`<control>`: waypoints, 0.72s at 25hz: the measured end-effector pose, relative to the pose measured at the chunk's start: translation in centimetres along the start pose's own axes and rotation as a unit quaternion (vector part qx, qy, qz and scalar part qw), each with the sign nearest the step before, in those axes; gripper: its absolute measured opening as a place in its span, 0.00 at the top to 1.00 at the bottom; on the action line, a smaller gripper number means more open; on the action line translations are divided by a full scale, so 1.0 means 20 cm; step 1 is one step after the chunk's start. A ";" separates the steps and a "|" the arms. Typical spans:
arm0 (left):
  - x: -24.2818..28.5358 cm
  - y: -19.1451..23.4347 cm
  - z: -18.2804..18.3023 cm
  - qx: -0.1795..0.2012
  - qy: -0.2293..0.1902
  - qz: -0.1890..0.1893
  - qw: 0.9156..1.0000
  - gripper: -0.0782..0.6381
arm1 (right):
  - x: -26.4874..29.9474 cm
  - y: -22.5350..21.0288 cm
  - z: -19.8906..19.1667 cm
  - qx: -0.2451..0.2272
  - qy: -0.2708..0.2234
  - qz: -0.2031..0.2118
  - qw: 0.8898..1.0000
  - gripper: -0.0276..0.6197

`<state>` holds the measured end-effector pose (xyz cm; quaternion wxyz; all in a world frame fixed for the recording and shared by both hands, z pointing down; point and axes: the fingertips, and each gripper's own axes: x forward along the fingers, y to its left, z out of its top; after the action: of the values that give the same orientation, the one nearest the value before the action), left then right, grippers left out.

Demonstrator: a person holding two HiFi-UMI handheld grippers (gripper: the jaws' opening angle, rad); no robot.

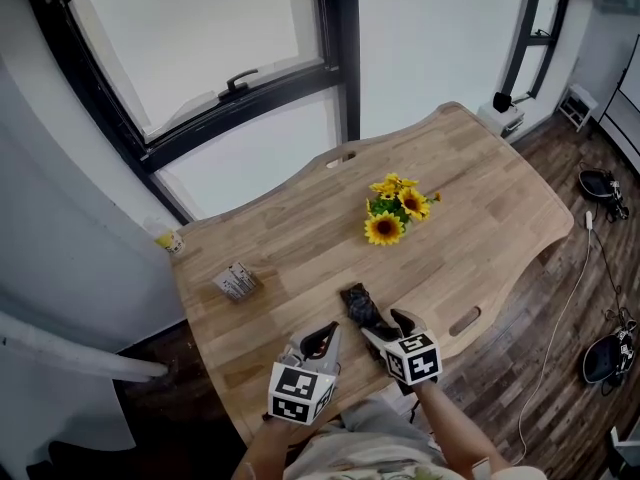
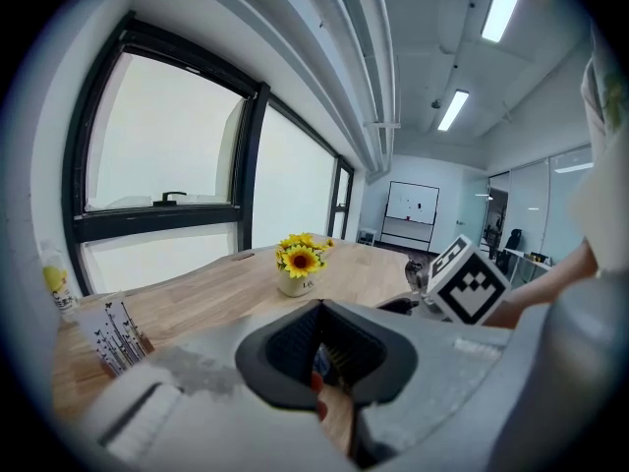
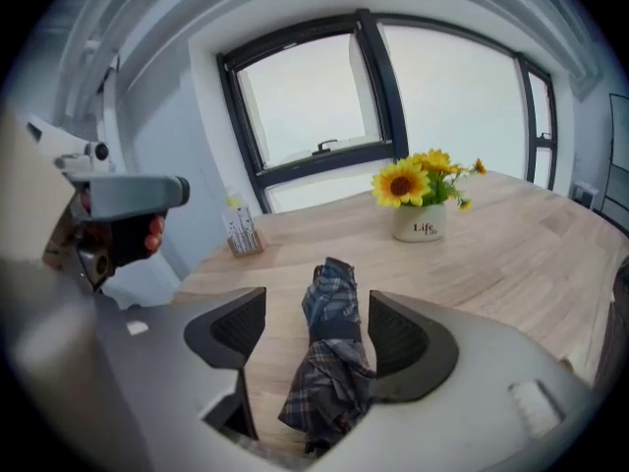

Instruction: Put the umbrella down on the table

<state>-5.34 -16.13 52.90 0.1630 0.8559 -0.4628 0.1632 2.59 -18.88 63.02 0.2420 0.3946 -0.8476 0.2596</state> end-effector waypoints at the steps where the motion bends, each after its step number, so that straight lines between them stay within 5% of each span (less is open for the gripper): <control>1: -0.01 0.00 0.01 0.000 -0.003 0.001 1.000 0.90 | -0.04 0.01 0.05 -0.003 -0.016 -0.001 1.000 0.46; 12: -0.14 -0.05 0.12 -0.007 -0.042 0.014 0.999 0.90 | -0.44 0.16 0.38 -0.028 -0.168 -0.020 0.985 0.95; 18: -0.19 -0.12 0.15 -0.005 -0.056 0.014 0.998 0.90 | -0.56 0.26 0.41 -0.048 -0.192 -0.006 0.980 0.96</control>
<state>-4.98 -13.41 48.18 0.1385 0.8566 -0.4835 0.1151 3.23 -15.06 48.64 0.0947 0.4297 -0.8876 0.1361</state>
